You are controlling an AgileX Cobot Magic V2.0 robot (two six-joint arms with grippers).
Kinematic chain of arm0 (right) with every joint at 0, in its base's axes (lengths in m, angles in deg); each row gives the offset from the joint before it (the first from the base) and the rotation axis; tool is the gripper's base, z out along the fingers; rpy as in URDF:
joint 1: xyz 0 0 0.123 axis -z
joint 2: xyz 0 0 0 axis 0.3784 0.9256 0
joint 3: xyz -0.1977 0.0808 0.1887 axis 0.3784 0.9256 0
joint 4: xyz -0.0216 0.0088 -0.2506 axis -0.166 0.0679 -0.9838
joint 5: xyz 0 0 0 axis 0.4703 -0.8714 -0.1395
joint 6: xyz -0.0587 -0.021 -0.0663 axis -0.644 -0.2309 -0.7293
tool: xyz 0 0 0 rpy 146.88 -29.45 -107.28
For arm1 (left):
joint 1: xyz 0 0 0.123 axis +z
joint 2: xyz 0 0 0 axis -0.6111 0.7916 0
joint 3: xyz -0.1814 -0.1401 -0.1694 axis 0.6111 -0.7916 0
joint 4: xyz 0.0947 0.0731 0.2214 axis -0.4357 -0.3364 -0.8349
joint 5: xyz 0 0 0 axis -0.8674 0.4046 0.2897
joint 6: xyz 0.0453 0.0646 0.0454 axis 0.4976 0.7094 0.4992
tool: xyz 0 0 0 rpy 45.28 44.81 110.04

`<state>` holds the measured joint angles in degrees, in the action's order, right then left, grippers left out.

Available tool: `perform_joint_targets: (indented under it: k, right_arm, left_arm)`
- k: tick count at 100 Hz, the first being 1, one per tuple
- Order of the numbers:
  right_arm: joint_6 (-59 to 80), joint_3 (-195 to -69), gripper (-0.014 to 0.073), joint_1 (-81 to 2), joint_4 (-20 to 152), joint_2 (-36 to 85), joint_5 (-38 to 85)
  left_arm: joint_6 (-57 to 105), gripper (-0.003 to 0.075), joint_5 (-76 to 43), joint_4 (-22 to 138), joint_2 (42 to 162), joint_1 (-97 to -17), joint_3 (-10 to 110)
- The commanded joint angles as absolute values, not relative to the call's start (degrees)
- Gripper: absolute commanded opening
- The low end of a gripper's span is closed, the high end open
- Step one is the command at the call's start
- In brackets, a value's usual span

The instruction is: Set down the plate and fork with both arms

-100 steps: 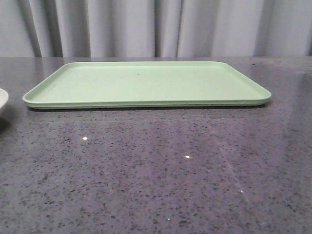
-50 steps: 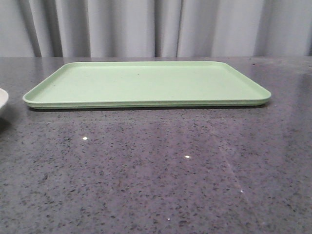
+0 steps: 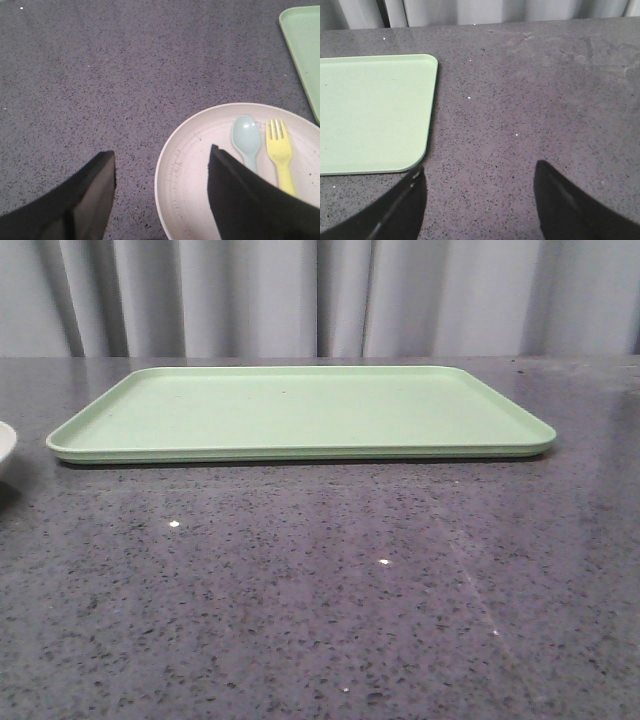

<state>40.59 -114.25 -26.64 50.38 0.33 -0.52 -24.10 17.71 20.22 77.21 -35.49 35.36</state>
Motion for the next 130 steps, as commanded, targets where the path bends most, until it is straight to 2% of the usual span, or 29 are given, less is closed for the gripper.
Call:
perform_joint_targets:
  k: [1,70,115,130]
  right_arm:
    - [39.9,-116.1,0.0476,-26.7,50.3,0.8,3.1]
    - [39.9,-116.1,0.0476,-26.7,50.3,0.8,2.1]
    - [39.9,-116.1,0.0476,-26.7,50.3,0.8,2.1]
    - [39.9,-116.1,0.0476,-26.7,50.3,0.8,1.9]
  left_arm:
    - [-25.3,0.0407,16.0,19.0,78.6,-35.5,37.3]
    - [-25.3,0.0407,18.6,20.3,100.1,-35.5,37.3]
    - [-25.3,0.0405,16.1,19.8,103.8,-35.4,37.3]
    - [-25.3,0.0405,15.5,20.4,103.8,-31.8,37.3]
